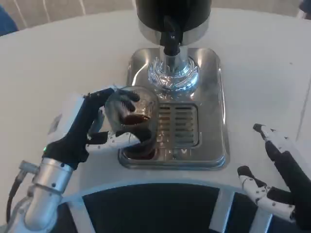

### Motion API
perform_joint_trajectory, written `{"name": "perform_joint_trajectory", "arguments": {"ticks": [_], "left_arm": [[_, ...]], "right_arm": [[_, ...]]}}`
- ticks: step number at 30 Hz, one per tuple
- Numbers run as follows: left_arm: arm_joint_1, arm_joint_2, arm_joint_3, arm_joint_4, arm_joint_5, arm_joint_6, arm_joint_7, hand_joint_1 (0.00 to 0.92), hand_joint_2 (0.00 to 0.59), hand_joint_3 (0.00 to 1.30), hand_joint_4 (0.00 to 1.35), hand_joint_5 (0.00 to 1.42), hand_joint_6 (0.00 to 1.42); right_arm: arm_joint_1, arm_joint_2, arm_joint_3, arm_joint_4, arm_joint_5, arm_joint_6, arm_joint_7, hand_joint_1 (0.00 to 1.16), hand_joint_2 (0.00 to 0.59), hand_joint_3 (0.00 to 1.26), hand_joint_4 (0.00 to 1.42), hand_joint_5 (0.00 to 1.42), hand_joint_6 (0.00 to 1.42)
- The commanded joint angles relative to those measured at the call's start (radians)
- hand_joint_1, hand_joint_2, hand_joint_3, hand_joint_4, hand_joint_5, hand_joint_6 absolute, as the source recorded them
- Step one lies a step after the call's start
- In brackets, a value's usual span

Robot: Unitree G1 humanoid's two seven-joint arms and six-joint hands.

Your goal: Grasp the cup under the faucet to collect the drink, then remove the cup.

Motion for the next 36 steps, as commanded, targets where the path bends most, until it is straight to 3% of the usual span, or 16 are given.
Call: {"name": "perform_joint_trajectory", "arguments": {"ticks": [1,14,23,36], "left_arm": [[0.057,0.046,0.046,-0.068,-0.067,-0.060,-0.049,0.629,0.033,0.93,1.10,1.33,1.42],[0.249,0.089,0.161,-0.312,-0.211,-0.032,-0.210,0.631,0.017,0.93,1.11,1.33,1.42],[0.359,0.093,0.217,-0.476,-0.267,-0.009,-0.295,0.634,0.010,0.93,1.11,1.33,1.42],[0.517,0.084,0.269,-0.659,-0.321,0.009,-0.380,0.640,0.000,0.93,1.11,1.33,1.42]], "right_arm": [[-0.013,-0.009,-0.001,0.018,0.011,-0.003,-0.026,0.37,0.505,0.02,0.00,0.00,0.00],[-0.048,-0.066,0.030,0.050,0.030,-0.034,-0.059,0.35,0.511,0.01,0.00,0.00,0.00],[-0.060,-0.144,0.093,0.012,0.029,-0.125,-0.028,0.37,0.545,0.00,0.00,0.00,0.00],[0.009,-0.132,0.173,-0.047,0.003,-0.192,-0.023,0.39,0.549,0.00,0.00,0.00,0.00]]}}
